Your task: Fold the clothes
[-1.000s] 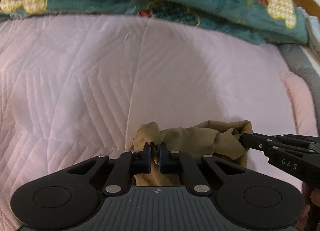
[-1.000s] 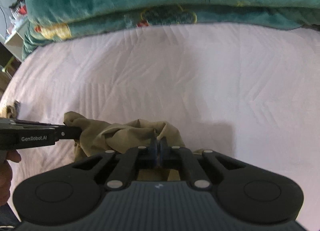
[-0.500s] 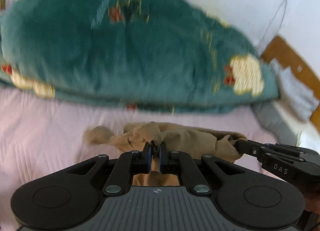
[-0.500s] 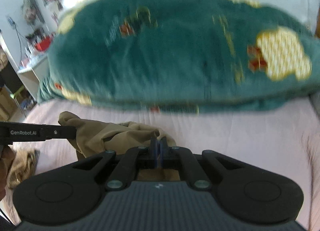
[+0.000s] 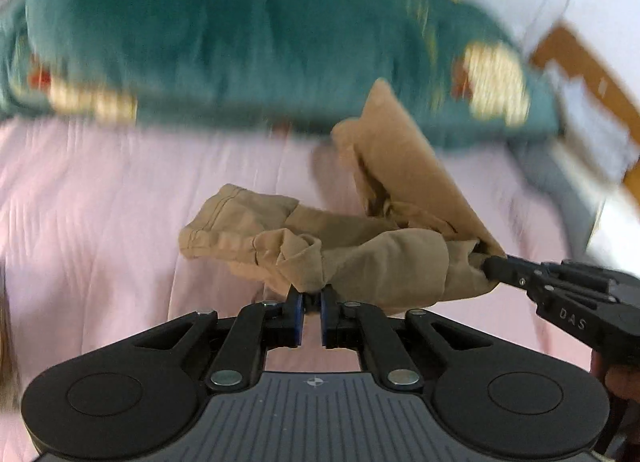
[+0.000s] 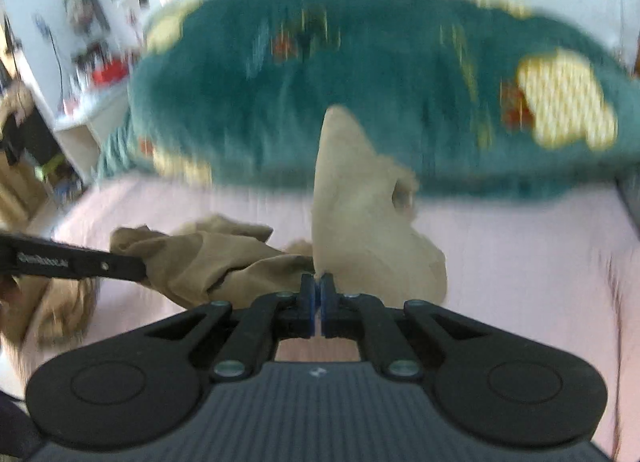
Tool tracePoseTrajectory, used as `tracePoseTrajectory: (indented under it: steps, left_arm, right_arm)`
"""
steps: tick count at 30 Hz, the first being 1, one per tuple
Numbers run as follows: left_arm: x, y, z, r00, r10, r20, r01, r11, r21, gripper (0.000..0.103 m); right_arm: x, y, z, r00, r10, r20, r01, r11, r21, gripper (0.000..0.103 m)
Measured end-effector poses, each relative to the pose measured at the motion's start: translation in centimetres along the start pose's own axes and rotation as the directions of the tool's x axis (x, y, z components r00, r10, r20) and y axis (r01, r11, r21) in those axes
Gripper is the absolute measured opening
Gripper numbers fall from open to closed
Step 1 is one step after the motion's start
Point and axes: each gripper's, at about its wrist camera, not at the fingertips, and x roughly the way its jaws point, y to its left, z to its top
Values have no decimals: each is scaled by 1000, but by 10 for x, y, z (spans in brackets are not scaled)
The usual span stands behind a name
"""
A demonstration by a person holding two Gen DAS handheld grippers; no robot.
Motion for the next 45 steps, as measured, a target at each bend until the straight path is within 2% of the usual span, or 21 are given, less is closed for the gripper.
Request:
tracePoseTrajectory:
  steps: [3, 5, 7, 10, 13, 17, 19, 25, 29, 32, 34, 35, 37, 38, 39, 43, 45]
  left_arm:
    - [21, 14, -58, 989, 20, -145, -20, 1000, -2, 14]
    - [26, 24, -91, 976, 13, -219, -15, 1000, -9, 20]
    - [21, 29, -112, 971, 10, -240, -12, 1000, -7, 28]
    - [8, 35, -135, 970, 11, -243, -11, 1000, 2, 40]
    - [3, 37, -128, 979, 24, -201, -25, 1000, 0, 47]
    - [12, 34, -93, 991, 89, -103, -89, 996, 2, 54]
    - [21, 36, -79, 992, 109, -67, -109, 994, 2, 55]
    - [73, 41, -47, 990, 126, -63, -127, 992, -14, 55]
    - [100, 52, -45, 986, 144, -83, -147, 989, -34, 55]
    - [112, 63, -48, 983, 152, -100, -158, 986, -56, 55]
    - [119, 67, -48, 984, 148, -101, -154, 986, -63, 55]
    - [123, 68, -47, 985, 144, -100, -150, 986, -66, 55]
    - [131, 70, -45, 986, 135, -96, -142, 987, -69, 55]
    - [134, 69, -45, 987, 129, -94, -136, 988, -71, 55]
    - [137, 68, -44, 988, 123, -93, -130, 989, -73, 55]
    - [149, 57, -39, 990, 111, -86, -115, 992, -50, 55]
    - [154, 51, -36, 991, 107, -82, -110, 993, -31, 55]
  right_arm:
    - [22, 1, -72, 985, -25, -170, 33, 998, 45, 5]
    - [22, 1, -105, 970, -27, -242, 46, 996, 73, 6]
    - [13, 3, -127, 962, -33, -269, 57, 995, 85, 7]
    - [4, -1, -134, 960, -62, -272, 88, 992, 85, 11]
    - [5, -7, -120, 971, -112, -213, 131, 988, 81, 19]
    - [21, -13, -84, 982, -156, -111, 164, 984, 75, 47]
    - [34, -10, -65, 986, -156, -65, 160, 985, 65, 53]
    - [97, 3, -20, 991, -125, -51, 126, 992, 5, 61]
    - [141, 2, -14, 988, -128, -83, 125, 991, -38, 62]
    - [171, 0, -9, 980, -181, -85, 175, 982, -67, 62]
    - [187, -4, -6, 978, -178, -109, 171, 983, -72, 63]
    - [195, -6, -7, 979, -159, -131, 150, 986, -73, 62]
    - [203, -9, -11, 983, -113, -142, 103, 992, -74, 51]
    - [203, -10, -14, 987, -90, -137, 81, 994, -68, 20]
    - [202, -12, -16, 988, -75, -132, 67, 996, -64, 4]
    - [187, -15, -22, 993, -54, -101, 49, 997, -58, 4]
    - [169, -20, -20, 997, -62, -54, 60, 997, -43, 4]
